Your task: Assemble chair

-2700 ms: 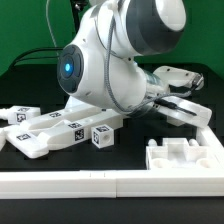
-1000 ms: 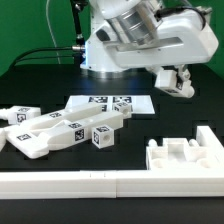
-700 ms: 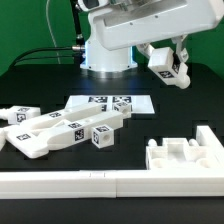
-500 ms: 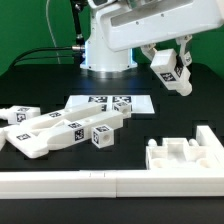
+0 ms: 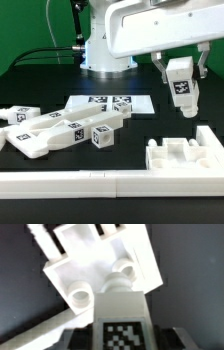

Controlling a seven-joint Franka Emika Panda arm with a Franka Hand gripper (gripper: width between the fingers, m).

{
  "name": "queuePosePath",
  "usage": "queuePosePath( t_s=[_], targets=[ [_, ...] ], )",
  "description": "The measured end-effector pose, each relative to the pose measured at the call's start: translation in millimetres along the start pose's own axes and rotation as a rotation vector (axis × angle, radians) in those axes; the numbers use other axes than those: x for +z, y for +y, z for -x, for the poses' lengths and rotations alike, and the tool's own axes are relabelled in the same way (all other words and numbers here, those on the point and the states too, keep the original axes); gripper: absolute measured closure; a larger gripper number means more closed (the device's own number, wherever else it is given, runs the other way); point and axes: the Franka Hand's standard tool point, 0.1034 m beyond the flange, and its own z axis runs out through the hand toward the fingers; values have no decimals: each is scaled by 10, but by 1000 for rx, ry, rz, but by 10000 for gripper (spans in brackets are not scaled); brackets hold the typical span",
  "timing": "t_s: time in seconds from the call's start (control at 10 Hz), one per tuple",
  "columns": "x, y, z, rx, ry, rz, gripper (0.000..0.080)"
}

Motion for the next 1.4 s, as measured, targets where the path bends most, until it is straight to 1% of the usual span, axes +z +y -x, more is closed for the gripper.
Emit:
queuePosePath(
  t_s=[0.1, 0.2, 0.3, 0.4, 0.5, 0.6, 0.7, 0.9, 1.0, 1.1, 1.2, 1.3, 1.4],
  targets=[
    [16, -24, 30, -8, 64, -12, 517],
    [22, -76, 25, -13, 121, -28, 517],
    [73, -140, 78, -24, 139, -31, 517],
    [173, -300, 144, -76, 128, -4, 517],
    [224, -378, 103, -168, 111, 64, 517],
    [220, -390, 7, -202, 164, 78, 517],
    [240, -383, 34, -206, 180, 81, 517],
    [245, -378, 40, -212, 174, 83, 517],
    [266, -356, 40, -228, 172, 89, 517],
    [340, -287, -5, -286, 169, 110, 517],
    [419, -270, -39, -313, 169, 124, 517],
    [461, -307, -26, -333, 170, 129, 517],
    [458, -310, -24, -324, 170, 127, 517]
  ],
)
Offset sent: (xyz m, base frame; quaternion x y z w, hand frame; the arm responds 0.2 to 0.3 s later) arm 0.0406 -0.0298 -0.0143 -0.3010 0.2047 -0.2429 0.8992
